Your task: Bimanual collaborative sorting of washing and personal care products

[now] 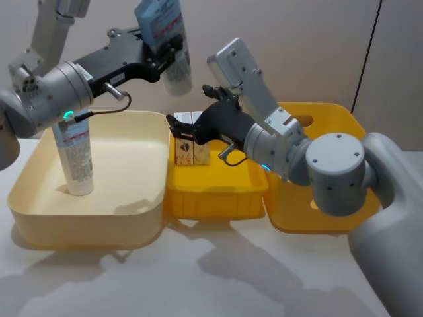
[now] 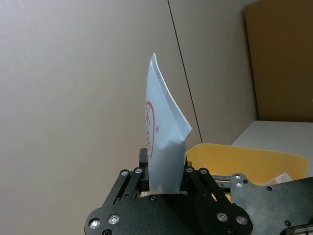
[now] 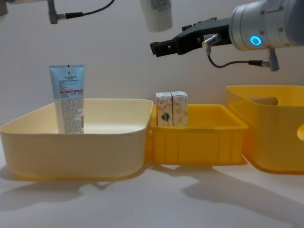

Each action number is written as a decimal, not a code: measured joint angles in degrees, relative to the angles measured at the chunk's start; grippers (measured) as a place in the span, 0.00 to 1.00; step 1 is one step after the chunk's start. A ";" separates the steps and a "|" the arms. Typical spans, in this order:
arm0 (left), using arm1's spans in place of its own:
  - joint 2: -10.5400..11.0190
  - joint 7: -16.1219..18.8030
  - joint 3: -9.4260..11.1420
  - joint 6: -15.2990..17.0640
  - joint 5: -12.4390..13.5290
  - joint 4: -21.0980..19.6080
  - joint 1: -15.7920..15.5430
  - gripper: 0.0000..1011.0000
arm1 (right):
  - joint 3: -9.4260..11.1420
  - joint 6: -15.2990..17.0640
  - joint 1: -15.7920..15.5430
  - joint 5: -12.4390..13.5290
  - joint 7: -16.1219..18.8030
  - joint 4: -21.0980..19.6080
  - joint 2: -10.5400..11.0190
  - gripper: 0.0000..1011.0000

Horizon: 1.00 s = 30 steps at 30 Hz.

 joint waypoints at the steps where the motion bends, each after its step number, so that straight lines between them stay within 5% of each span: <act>1: -0.01 -0.11 0.11 -0.02 -0.05 0.08 -0.07 0.30 | 0.00 -0.01 -0.03 -0.11 -0.21 0.06 -0.15 0.99; 30: 0.06 -1.02 1.99 0.28 -2.18 0.76 0.10 0.30 | 0.12 -1.26 0.11 -3.14 -5.38 2.46 -4.73 0.99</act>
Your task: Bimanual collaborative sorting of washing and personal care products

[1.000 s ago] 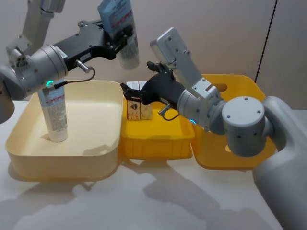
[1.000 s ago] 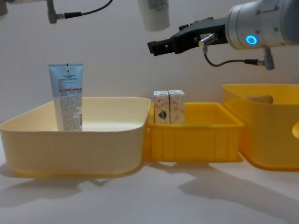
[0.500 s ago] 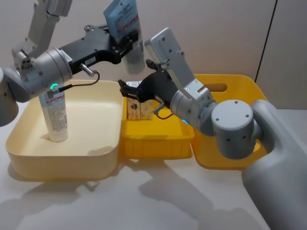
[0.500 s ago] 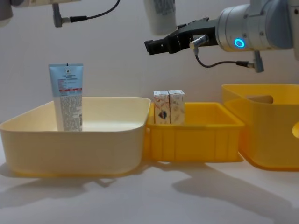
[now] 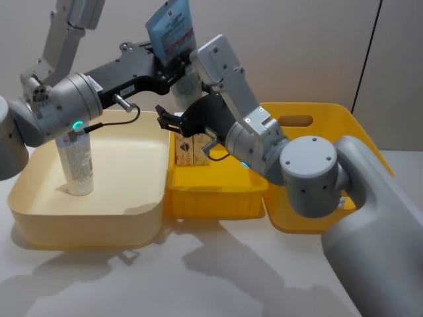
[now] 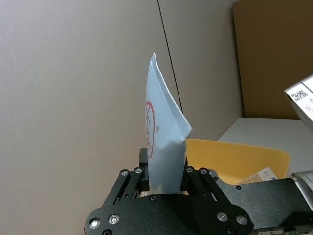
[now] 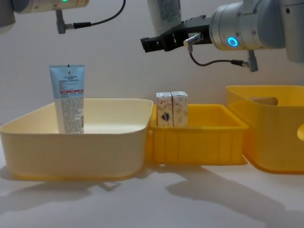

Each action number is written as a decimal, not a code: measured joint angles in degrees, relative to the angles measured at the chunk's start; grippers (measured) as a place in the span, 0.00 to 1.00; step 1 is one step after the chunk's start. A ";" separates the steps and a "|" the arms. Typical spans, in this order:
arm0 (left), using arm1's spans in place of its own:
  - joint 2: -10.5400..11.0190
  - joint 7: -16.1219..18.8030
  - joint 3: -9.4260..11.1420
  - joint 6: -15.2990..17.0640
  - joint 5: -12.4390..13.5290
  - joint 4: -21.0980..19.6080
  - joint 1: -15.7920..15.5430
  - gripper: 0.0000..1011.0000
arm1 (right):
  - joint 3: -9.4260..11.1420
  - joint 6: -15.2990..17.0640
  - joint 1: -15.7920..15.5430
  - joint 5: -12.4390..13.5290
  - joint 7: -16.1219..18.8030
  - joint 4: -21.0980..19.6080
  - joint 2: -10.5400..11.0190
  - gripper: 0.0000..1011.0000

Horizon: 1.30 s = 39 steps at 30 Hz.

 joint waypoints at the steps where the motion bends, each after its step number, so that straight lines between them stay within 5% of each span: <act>1: 0.01 0.00 0.02 0.01 -0.04 0.00 0.01 0.31 | 0.00 -0.01 0.03 -0.06 -0.05 0.06 -0.06 0.99; 24: 0.05 0.32 0.50 0.05 -0.95 0.46 0.65 0.30 | 1.54 -0.51 1.68 -0.80 -1.47 2.21 -2.63 0.99; 33: -0.04 0.43 0.50 -0.12 -0.97 0.52 0.71 0.30 | 1.82 -0.55 1.85 -0.82 -1.56 2.50 -3.06 0.78; 39: -0.07 0.47 0.50 -0.21 -0.99 0.55 0.74 0.30 | 1.93 -0.56 1.91 -0.82 -1.64 2.59 -3.19 0.73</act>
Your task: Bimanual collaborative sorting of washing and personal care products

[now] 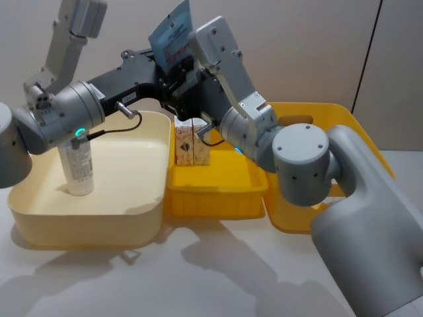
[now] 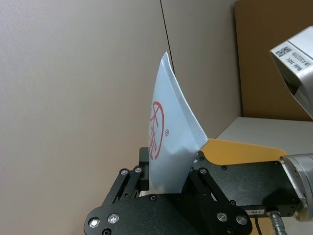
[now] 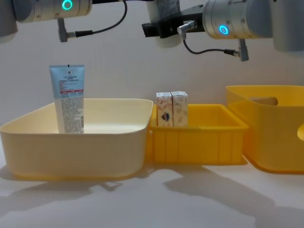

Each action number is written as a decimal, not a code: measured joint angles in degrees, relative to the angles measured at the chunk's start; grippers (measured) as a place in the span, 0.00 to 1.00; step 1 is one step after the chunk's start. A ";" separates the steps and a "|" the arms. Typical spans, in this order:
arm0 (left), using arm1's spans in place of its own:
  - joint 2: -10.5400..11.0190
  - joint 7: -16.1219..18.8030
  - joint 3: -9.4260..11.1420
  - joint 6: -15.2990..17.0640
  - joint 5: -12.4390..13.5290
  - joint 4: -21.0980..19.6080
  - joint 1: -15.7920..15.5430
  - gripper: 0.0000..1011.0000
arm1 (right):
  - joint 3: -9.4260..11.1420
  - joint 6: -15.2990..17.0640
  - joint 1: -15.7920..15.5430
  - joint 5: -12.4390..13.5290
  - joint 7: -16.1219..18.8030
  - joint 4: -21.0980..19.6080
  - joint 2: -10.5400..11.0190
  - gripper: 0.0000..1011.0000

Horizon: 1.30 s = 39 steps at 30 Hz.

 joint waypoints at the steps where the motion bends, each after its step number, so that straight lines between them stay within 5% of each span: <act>1: 0.00 0.00 0.00 0.00 0.00 0.00 0.00 0.30 | 0.01 0.00 0.01 0.00 -0.01 0.00 -0.01 0.73; 16: 0.01 0.05 -0.01 -0.05 0.00 0.05 0.06 0.30 | 0.18 0.00 0.09 0.00 -0.10 0.11 -0.13 0.64; 39: 0.00 0.05 -0.01 -0.07 0.04 0.05 0.06 0.30 | 0.24 0.00 0.12 0.01 -0.10 0.11 -0.20 0.64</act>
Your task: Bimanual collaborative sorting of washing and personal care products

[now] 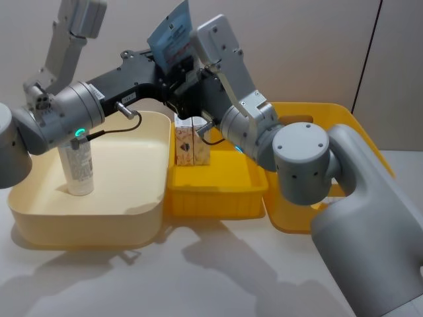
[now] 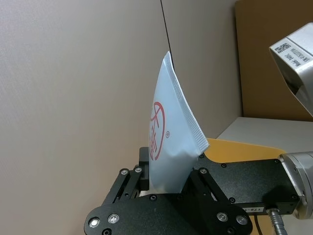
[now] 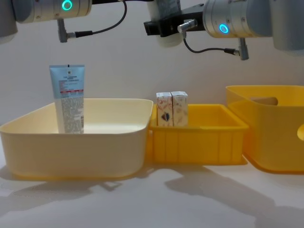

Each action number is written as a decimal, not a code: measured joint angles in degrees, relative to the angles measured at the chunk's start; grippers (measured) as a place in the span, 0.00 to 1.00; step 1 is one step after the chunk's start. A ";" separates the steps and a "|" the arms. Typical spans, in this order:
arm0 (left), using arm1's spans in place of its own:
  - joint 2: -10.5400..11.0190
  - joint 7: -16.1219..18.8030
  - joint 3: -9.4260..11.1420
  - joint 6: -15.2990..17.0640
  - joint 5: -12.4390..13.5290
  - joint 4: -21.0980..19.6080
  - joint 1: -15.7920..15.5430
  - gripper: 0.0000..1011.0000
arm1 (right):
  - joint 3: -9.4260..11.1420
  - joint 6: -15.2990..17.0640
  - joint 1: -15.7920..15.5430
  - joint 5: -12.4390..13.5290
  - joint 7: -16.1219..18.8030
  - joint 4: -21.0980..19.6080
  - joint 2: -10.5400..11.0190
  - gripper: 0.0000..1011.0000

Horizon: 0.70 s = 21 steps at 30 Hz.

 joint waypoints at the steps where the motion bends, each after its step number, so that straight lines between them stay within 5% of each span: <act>1: 0.00 0.00 0.00 0.00 0.00 0.00 0.00 0.30 | 0.00 0.00 0.00 0.00 0.00 0.00 0.00 0.64; 7: 0.01 -0.02 0.02 0.08 0.04 0.01 0.01 0.40 | 0.01 -0.05 0.01 0.00 -0.01 -0.04 0.00 0.64; 21: 0.00 -0.01 0.02 0.09 0.05 0.00 0.00 0.85 | 0.27 -0.03 -0.07 -0.08 0.18 -0.32 0.16 0.64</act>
